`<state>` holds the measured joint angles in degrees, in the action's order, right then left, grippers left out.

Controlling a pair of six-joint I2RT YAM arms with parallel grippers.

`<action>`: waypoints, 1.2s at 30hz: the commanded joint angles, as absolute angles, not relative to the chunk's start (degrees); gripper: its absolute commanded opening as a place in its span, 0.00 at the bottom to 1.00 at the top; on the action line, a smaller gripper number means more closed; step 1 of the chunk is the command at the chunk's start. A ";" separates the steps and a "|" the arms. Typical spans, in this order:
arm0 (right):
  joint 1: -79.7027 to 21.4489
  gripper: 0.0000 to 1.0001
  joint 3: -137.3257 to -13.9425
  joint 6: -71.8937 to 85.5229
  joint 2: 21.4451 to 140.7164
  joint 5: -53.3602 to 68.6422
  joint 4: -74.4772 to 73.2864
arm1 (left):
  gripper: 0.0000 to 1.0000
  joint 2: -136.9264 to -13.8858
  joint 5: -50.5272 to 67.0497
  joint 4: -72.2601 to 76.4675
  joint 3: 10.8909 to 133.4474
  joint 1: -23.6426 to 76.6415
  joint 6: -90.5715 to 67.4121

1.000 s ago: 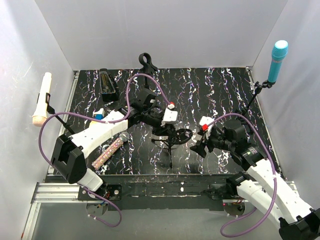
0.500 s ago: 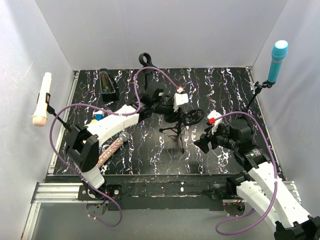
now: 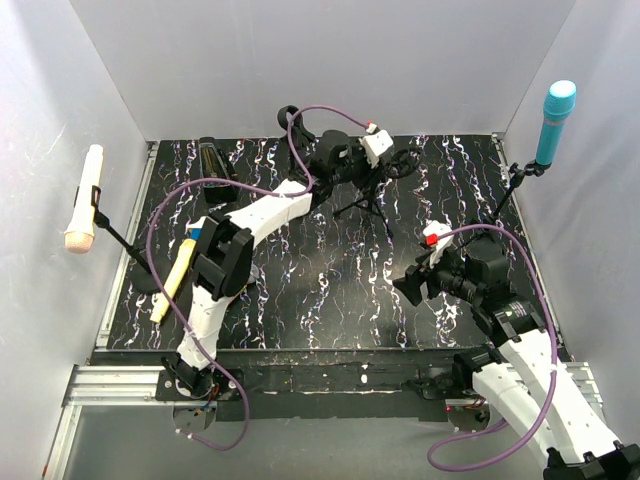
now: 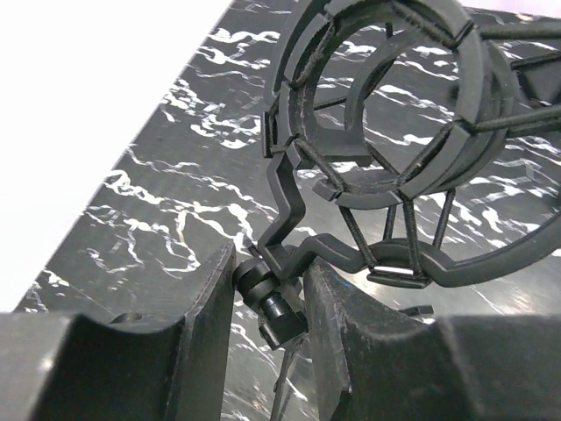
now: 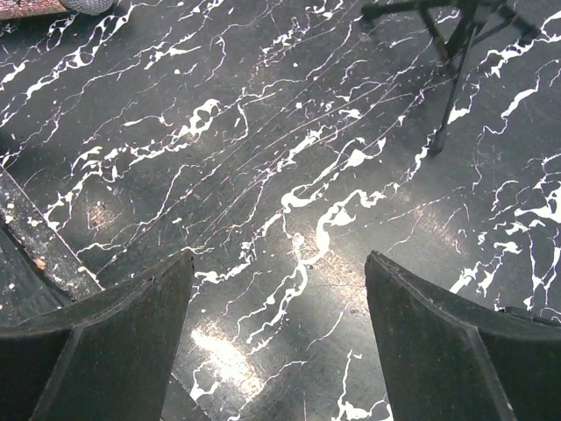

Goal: Remove the microphone from the stand

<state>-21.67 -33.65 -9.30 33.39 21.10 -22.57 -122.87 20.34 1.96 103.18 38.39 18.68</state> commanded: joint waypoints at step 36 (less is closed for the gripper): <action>-19.34 0.05 -50.35 -8.34 47.89 30.04 -28.19 | 0.81 -87.01 20.81 -39.89 103.19 18.04 28.30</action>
